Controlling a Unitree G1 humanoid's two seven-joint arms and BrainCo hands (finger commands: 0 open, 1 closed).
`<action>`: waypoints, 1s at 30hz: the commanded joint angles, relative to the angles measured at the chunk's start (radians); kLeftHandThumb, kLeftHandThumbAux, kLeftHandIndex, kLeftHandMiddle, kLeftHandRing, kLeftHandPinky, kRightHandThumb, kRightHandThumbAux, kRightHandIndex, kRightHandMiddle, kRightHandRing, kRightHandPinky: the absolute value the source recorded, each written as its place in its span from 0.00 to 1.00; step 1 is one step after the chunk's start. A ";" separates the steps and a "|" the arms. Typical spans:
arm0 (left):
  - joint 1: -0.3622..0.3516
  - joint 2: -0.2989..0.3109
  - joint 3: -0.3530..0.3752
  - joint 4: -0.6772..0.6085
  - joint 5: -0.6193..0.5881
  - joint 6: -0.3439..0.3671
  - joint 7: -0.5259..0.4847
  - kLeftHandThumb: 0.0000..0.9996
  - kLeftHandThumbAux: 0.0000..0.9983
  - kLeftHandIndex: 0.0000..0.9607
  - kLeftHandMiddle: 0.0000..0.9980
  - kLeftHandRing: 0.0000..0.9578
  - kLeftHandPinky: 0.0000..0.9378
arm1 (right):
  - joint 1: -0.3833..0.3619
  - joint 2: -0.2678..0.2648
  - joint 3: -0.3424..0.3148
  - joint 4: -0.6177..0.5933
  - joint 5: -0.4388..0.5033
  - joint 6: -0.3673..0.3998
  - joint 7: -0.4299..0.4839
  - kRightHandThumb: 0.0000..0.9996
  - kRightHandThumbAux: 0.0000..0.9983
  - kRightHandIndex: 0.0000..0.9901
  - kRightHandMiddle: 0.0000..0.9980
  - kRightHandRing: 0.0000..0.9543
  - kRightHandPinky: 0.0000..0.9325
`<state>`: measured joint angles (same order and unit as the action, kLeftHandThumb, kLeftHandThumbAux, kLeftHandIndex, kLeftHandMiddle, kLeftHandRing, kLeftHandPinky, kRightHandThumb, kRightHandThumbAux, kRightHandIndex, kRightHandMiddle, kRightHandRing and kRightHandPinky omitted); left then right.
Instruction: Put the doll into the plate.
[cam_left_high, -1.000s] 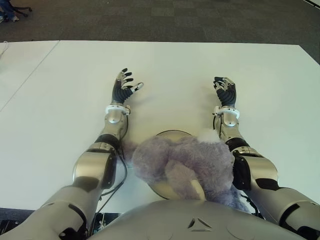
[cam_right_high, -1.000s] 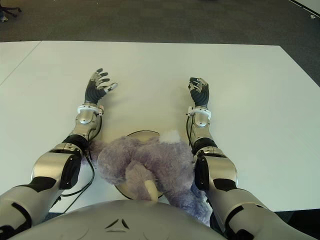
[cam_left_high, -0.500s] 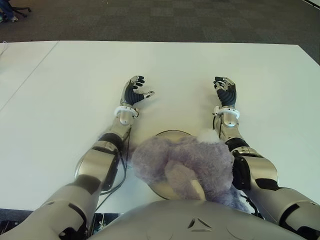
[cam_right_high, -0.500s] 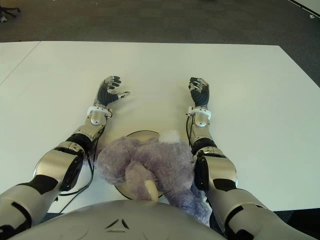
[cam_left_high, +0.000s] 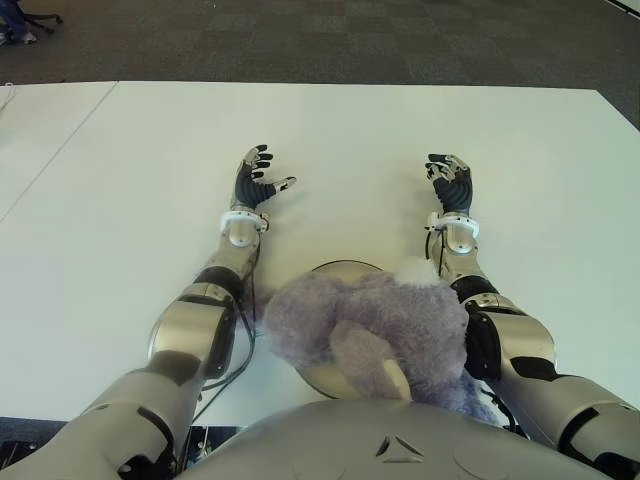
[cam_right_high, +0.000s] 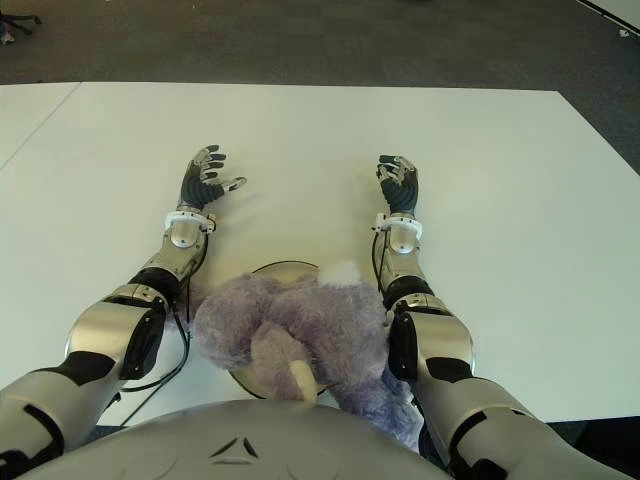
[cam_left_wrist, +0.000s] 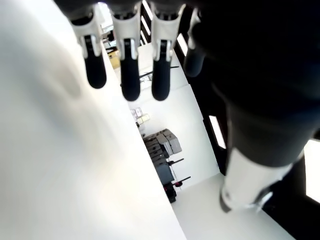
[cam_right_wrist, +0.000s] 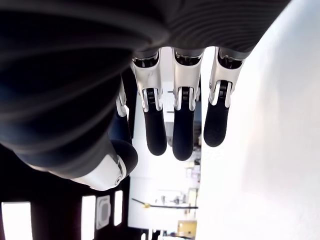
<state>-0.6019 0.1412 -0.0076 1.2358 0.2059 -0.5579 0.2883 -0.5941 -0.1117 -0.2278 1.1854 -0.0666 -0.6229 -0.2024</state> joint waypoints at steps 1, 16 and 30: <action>0.229 -0.070 0.035 0.122 -0.033 0.090 -0.052 0.00 0.84 0.20 0.26 0.25 0.23 | 0.261 0.059 -0.004 0.155 0.004 0.068 0.009 0.67 0.75 0.40 0.31 0.32 0.33; 0.227 -0.082 0.066 0.120 -0.038 0.087 -0.029 0.00 0.83 0.20 0.24 0.23 0.23 | 0.258 0.062 -0.018 0.155 0.011 0.068 0.022 0.67 0.75 0.40 0.30 0.32 0.35; 0.224 -0.092 0.096 0.122 -0.037 0.079 0.024 0.00 0.82 0.24 0.26 0.23 0.16 | 0.255 0.059 -0.016 0.156 0.001 0.079 0.019 0.67 0.75 0.40 0.30 0.33 0.35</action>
<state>-0.6005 0.1248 0.0743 1.2358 0.1770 -0.5592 0.2831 -0.5937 -0.1099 -0.2454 1.1855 -0.0669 -0.6258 -0.1839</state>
